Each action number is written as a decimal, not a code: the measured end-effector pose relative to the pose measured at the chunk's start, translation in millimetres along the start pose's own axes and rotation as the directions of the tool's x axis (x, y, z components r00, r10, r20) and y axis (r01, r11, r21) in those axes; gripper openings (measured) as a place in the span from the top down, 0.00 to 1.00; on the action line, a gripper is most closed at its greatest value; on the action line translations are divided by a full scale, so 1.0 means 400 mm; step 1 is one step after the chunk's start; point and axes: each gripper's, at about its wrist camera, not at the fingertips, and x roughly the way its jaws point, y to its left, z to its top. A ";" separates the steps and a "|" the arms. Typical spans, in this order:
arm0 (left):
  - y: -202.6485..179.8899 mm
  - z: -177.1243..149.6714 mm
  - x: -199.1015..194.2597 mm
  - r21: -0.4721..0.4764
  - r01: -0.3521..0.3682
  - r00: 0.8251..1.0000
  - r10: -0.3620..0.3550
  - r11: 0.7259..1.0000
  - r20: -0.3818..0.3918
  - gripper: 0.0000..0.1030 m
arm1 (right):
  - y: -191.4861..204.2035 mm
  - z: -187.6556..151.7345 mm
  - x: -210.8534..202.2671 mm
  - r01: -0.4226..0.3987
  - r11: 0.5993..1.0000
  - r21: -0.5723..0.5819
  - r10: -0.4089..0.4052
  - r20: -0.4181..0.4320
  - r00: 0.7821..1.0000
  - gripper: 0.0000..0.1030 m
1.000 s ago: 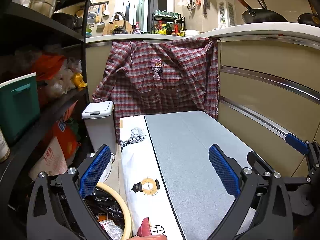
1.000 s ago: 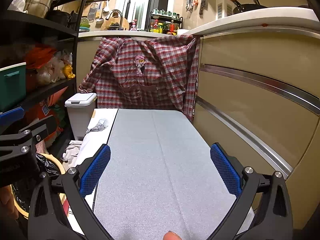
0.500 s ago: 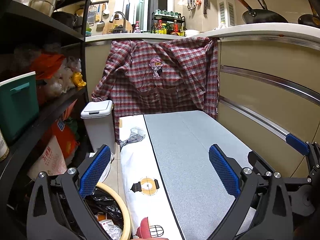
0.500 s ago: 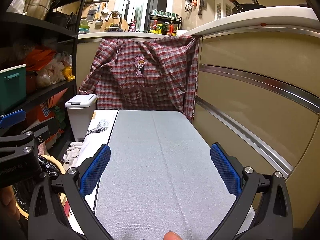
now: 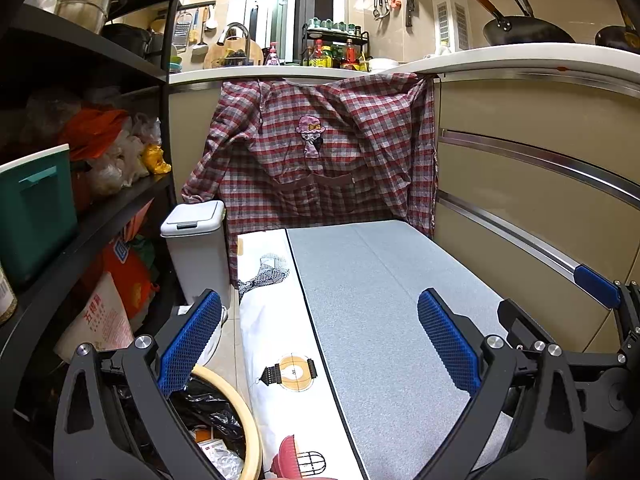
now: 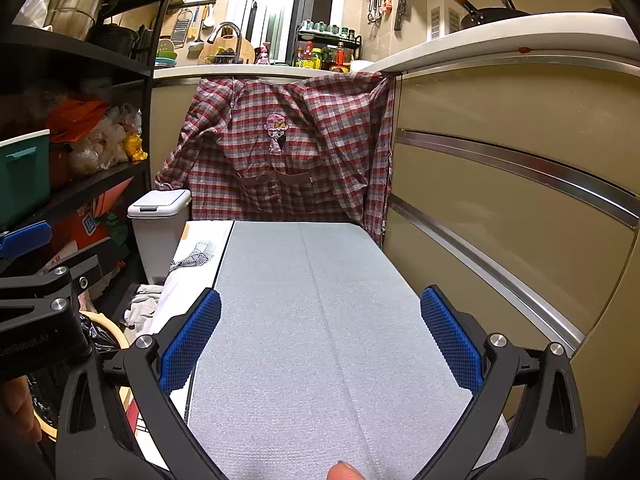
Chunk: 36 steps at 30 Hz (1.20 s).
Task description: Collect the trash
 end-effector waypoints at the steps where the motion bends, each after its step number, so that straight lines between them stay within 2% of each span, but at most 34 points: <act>1: 0.000 0.000 0.000 0.002 0.001 1.000 -0.001 1.000 -0.001 0.07 | -0.002 0.002 0.000 -0.001 1.000 0.001 0.001 0.000 1.000 0.05; 36: 0.016 -0.002 0.020 0.010 -0.027 1.000 0.027 1.000 -0.011 0.07 | -0.031 0.002 -0.008 0.021 0.999 0.029 -0.021 -0.001 1.000 0.05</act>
